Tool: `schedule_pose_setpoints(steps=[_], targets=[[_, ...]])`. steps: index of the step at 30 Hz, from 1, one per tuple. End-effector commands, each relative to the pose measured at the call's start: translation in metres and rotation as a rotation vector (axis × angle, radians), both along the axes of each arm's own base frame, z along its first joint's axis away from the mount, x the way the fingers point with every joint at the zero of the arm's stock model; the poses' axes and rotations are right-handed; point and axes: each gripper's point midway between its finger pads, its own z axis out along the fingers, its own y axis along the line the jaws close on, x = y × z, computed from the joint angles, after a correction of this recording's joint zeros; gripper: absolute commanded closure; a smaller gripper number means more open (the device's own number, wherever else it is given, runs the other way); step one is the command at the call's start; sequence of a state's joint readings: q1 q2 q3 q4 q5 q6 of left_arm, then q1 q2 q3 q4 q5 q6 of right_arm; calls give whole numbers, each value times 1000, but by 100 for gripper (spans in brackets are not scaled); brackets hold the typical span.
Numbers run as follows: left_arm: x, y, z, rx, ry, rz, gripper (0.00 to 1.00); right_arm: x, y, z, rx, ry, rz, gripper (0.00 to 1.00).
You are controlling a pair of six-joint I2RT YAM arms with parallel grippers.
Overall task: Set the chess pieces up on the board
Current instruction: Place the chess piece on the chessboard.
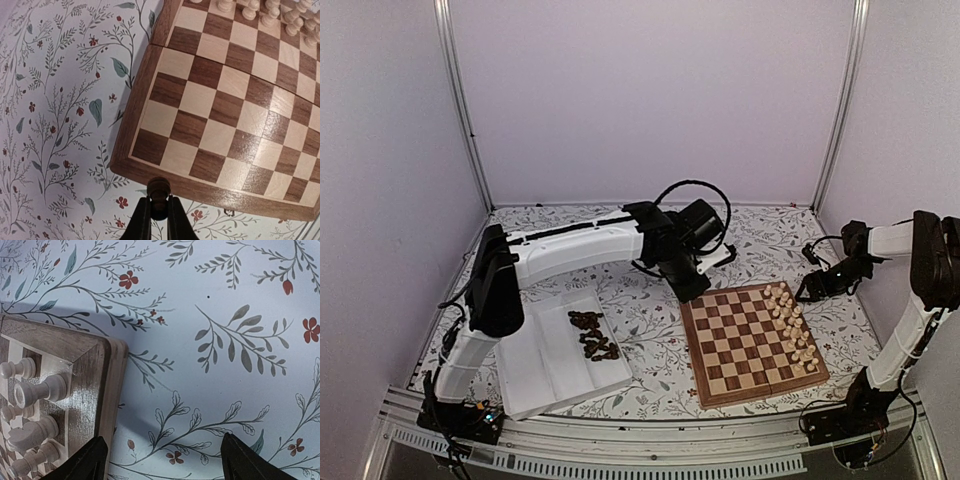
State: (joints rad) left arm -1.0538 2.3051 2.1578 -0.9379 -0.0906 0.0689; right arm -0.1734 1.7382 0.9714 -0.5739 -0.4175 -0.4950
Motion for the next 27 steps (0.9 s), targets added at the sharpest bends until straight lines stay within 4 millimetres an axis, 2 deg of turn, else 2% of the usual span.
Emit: schedule_pose_setpoints(steps=[1,4,16,17,18,19,27], targets=[[14,-15,-7,15,-12,-41,100,-6,-1,-3,-9,18,6,17],[19,-25,-11,-2,-21,-51,100,-7,-1,-4,-12,18,7,17],[26,-44,-29,-49,-30,-57,100,-10,-2,-11,-16,43,13,16],[26,-45,-32,-48,-28,-57,100,-11,-2,-13,-20,52,13,15],[27,-45,-33,-48,-32,-57,100,-12,-3,-15,-24,60,12,6],[28,-45,-35,-46,-33,-56,100,-14,-3,-17,-26,70,13,1],[34,-44,-44,-34,-39,-46,100,-17,-3,-19,-23,79,16,1]])
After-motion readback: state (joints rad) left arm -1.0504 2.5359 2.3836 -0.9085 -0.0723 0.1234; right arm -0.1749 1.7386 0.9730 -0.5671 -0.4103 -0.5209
